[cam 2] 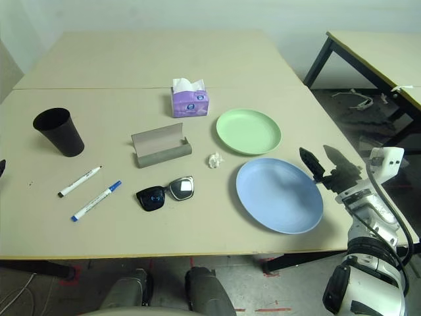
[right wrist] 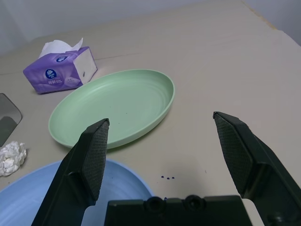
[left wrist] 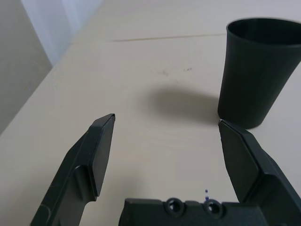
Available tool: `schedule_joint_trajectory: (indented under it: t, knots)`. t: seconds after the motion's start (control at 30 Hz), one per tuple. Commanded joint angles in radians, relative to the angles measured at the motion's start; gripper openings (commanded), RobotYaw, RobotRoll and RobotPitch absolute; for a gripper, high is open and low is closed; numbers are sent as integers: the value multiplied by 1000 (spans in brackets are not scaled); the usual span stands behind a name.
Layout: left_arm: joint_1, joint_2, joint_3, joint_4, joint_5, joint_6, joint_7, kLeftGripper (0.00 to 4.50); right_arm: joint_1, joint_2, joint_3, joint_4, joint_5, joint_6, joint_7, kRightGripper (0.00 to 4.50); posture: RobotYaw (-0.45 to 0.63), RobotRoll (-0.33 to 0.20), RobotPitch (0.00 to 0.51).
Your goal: Organize and tidy the items on the table.
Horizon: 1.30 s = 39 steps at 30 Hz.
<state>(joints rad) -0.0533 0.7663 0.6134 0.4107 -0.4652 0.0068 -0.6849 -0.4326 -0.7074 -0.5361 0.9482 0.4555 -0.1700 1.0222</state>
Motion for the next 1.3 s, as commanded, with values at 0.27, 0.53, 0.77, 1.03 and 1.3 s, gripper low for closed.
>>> schedule_joint_trajectory:
  t: [0.27,0.53,0.77,1.03,1.3]
  knots:
    - [21,9,14,-23,5,11,4,4466,-22,3,6,31,-2,-10,-5,4500,30,0,95]
    - [35,-32,-12,-52,-6,18,4,4466,-31,-22,9,27,-8,-6,-1,4500,-4,0,91]
    - [19,-65,-37,-74,-4,17,-10,4466,-37,-39,12,20,-10,-8,-2,4500,-24,0,107]
    - [-2,-59,-61,-70,-56,60,-130,4466,-17,-30,18,-11,-3,15,3,4500,-43,0,105]
    - [23,-4,-208,-171,-112,106,-508,4466,6,-31,16,-45,2,51,-8,4500,-60,0,85]
